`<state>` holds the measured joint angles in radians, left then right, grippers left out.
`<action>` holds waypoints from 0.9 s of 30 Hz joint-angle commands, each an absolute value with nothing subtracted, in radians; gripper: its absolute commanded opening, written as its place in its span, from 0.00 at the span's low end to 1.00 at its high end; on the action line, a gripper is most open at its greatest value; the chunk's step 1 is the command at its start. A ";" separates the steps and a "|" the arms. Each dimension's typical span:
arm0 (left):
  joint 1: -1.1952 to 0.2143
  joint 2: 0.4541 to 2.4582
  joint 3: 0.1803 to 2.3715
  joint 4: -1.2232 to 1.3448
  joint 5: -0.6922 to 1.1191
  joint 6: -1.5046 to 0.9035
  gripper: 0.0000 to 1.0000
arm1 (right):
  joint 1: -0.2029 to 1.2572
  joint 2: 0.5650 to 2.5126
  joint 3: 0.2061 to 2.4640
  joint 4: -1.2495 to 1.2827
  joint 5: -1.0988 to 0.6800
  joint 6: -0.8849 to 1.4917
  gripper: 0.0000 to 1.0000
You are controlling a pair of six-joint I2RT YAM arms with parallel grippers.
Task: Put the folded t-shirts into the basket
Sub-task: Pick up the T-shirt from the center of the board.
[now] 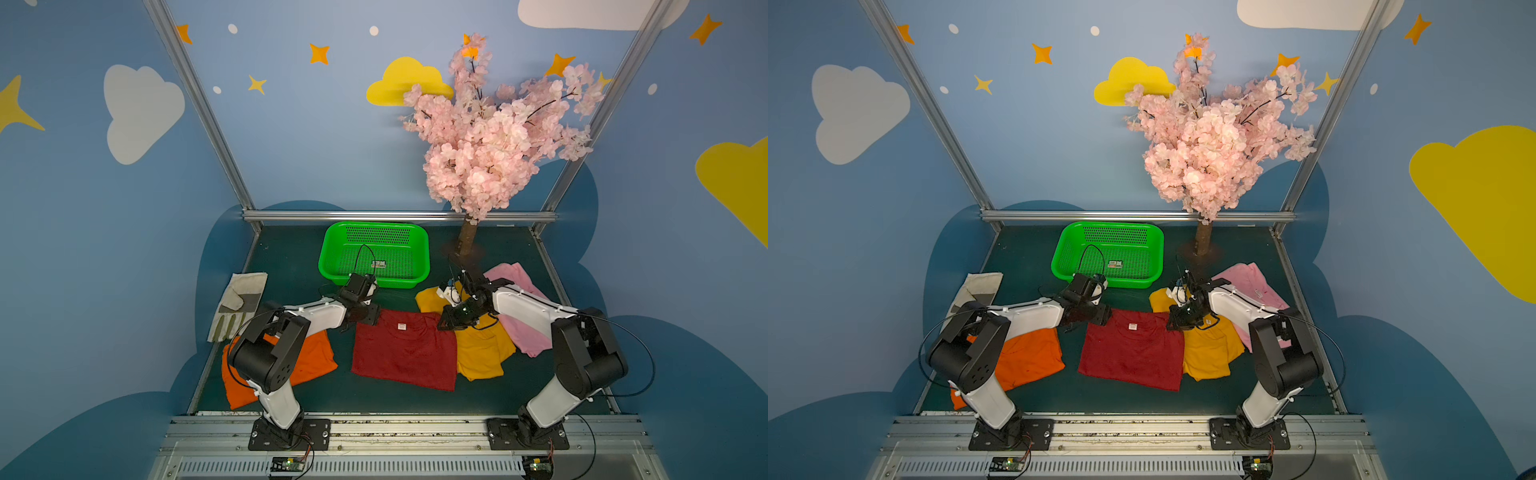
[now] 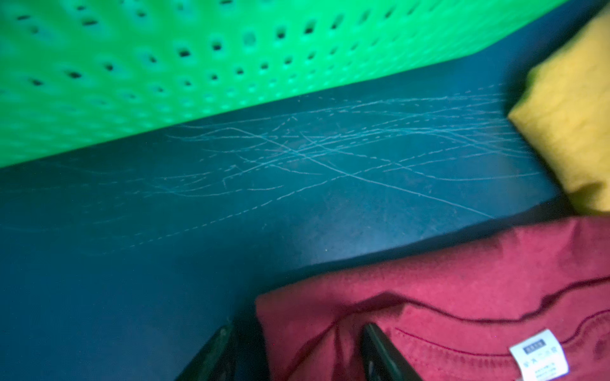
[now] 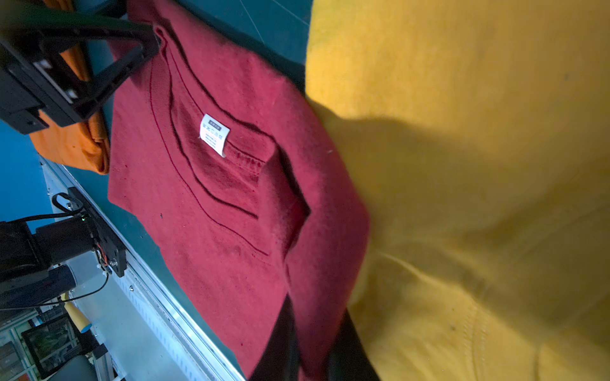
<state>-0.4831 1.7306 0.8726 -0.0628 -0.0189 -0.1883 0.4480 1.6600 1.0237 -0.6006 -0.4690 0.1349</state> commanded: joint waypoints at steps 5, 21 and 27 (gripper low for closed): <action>-0.515 1.718 0.792 -0.077 0.058 -0.213 0.43 | 0.461 1.634 1.025 -0.564 -0.446 0.152 0.08; -0.518 1.564 0.714 -0.005 -0.020 -0.255 0.03 | 0.482 1.545 1.024 -0.570 -0.352 0.111 0.00; -0.517 1.388 0.653 0.002 -0.046 -0.277 0.03 | 0.489 1.476 1.011 -0.565 -0.404 0.070 0.00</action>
<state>-0.5156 1.4551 0.6693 0.0006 -0.0242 -0.2588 0.4828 1.5200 1.0206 -0.5800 -0.3859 0.1055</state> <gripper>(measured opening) 0.065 0.110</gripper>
